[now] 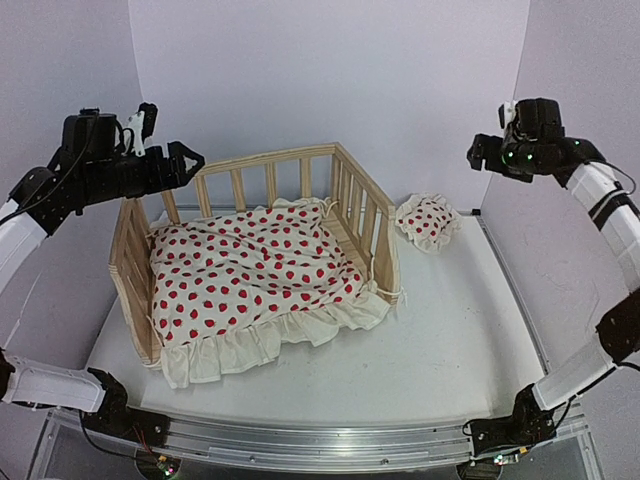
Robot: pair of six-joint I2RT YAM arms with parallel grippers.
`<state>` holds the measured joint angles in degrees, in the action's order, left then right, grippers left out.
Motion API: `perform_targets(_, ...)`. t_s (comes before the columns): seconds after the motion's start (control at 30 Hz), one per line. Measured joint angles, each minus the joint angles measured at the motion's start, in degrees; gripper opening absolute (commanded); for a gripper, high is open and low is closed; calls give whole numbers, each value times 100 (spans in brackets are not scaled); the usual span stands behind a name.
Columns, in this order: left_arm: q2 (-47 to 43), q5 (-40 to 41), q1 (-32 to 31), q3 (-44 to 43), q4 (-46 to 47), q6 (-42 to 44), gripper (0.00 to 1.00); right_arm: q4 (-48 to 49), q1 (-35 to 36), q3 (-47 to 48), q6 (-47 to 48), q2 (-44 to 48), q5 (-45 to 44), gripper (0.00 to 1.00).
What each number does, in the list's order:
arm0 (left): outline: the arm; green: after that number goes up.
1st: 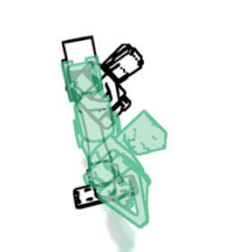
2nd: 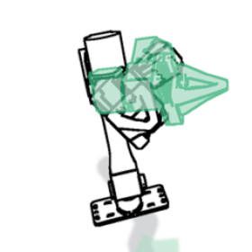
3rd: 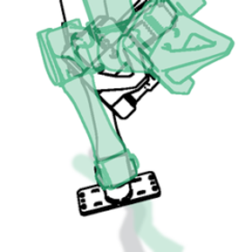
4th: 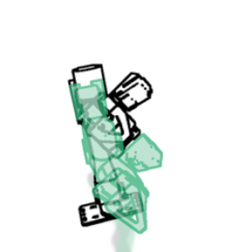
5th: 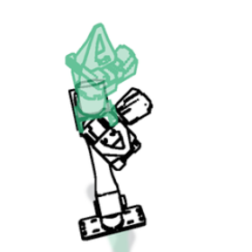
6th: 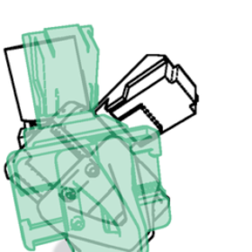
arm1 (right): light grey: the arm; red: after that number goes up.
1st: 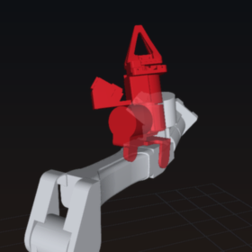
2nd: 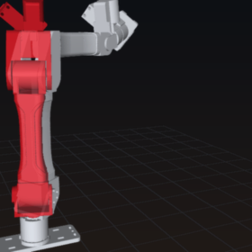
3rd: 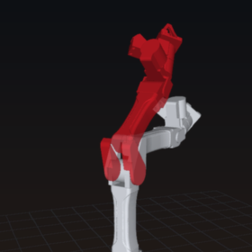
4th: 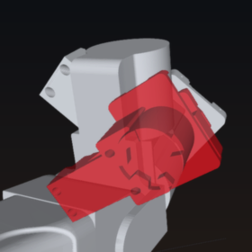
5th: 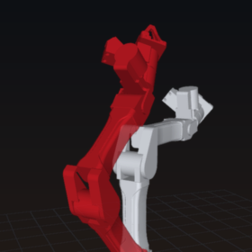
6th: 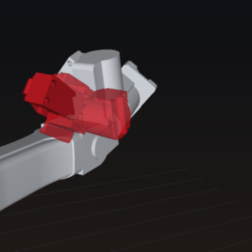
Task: Set up the pet bed
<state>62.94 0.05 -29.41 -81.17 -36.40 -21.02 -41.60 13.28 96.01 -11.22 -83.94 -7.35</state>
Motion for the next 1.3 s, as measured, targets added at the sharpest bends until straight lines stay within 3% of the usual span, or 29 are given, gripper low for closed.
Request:
perform_targets(0.13, 2, -267, 0, 138, 101, -50, 94, 957, -804, -625, -575, -1088, 800, 93)
perform_targets(0.33, 2, -649, 0, 354, 232, -186, 94, 1976, -1117, -970, -1217, -3307, 1425, 93)
perform_targets(0.8, 0, -1086, 0, 481, 398, -350, 94, 3801, -1250, 96, -1779, -5066, 2041, 98)
perform_targets(0.87, 0, -1145, 0, 483, 402, -396, 94, 4138, -1261, 297, -1847, -5364, 2046, 89)
perform_targets(0.9, 0, -1180, 0, 494, 417, -431, 94, 4177, -1261, 431, -1869, -5464, 2044, 77)
perform_targets(0.97, -11, -1237, 0, 555, 468, -476, 94, 4325, -1261, 708, -1976, -5711, 2009, 63)
perform_targets(1.07, -28, -1349, 0, 645, 507, -590, 91, 4597, -1259, 874, -2133, -5952, 1993, 10)
perform_targets(1.1, -31, -1384, 0, 658, 518, -619, 90, 4690, -1259, 852, -2216, -5982, 2022, 0)
perform_targets(1.3, -9, -2022, -9, 671, 1108, -1093, 83, 5407, -1392, 155, -2791, -5676, 2756, 0)
